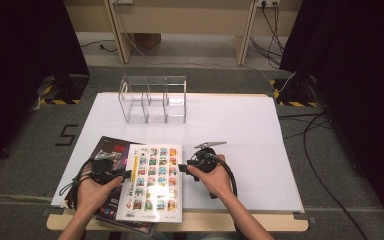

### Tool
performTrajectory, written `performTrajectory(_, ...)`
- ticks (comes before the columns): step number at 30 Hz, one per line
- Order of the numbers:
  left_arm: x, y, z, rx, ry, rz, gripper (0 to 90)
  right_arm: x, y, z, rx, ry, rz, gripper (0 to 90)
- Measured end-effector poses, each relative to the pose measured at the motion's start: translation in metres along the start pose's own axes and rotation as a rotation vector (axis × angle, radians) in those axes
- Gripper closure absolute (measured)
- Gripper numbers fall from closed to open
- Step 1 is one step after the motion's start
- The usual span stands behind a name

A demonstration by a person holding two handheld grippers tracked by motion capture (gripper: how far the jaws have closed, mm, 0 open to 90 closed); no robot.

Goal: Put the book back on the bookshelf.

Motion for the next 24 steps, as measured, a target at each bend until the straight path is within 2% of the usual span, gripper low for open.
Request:
performTrajectory(12,-0.004,0.002,0.001,-0.030,-0.025,-0.034,67.7,0.004,0.019,0.005,-0.046,0.029,0.033,48.6)
performTrajectory(15,-0.004,0.002,0.000,-0.026,-0.023,-0.031,67.2,0.007,0.023,0.008,-0.055,0.074,0.047,45.3)
performTrajectory(22,-0.003,0.002,-0.001,-0.023,-0.010,-0.030,65.7,0.010,0.029,0.009,-0.059,0.131,0.075,39.7)
performTrajectory(24,-0.002,0.002,-0.001,-0.022,-0.004,-0.025,65.5,0.013,0.032,0.008,-0.060,0.186,0.108,37.9)
Point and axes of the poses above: each handheld gripper's, and its own axes: y roughly forward along the jaws, z roughly out of its top, x roughly to its right, the point moved 1 cm from there along y, roughly forward along the jaws, and after that the axes turned 13 degrees about -y, right-handed, at the moved point
